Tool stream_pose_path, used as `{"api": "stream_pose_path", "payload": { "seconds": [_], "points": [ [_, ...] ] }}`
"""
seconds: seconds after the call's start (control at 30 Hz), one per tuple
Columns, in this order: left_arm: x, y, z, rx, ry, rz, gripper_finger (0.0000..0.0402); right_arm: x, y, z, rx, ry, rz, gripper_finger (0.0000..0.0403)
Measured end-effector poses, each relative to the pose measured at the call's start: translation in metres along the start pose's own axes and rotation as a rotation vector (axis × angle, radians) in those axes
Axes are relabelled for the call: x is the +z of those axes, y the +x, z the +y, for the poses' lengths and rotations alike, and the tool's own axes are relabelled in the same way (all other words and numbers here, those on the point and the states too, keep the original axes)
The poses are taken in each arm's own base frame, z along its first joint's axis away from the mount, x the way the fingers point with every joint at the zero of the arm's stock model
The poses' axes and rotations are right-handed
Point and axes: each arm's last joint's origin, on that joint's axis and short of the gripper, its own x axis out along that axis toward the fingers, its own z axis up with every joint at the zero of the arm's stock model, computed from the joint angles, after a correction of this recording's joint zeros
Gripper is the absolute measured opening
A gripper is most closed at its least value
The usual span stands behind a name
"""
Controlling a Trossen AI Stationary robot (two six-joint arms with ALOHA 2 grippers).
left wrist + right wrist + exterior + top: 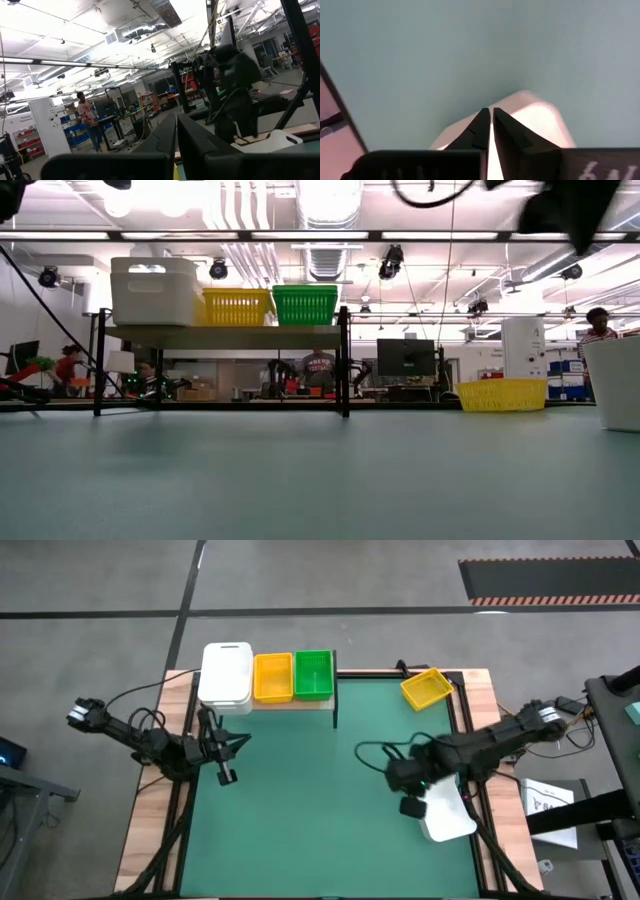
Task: Stack baskets on shelf by color
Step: Stack the white bin on the white bin on the shelf
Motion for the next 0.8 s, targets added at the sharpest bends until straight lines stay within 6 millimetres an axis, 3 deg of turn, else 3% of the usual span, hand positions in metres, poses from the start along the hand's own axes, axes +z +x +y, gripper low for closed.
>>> {"api": "stream_pose_path", "payload": {
  "seconds": [0.33,0.5,0.63,0.8],
  "points": [
    [-0.001,0.007,-0.006,0.012,-0.017,-0.021,0.0002,-0.062,0.033,0.024,-0.094,0.126,0.012,0.01],
    [-0.005,0.015,-0.018,-0.057,-0.045,-0.061,0.0002,-0.086,0.047,0.033,-0.132,0.029,0.05,0.0142],
    [-0.01,0.023,-0.031,-0.114,-0.149,-0.092,0.0001,-0.1,0.054,0.036,-0.17,0.004,0.044,0.0156],
    [-0.017,0.042,-0.051,-0.137,-0.202,-0.054,0.0001,-0.108,0.059,0.037,-0.226,-0.026,-0.011,0.0146]
  ]
}}
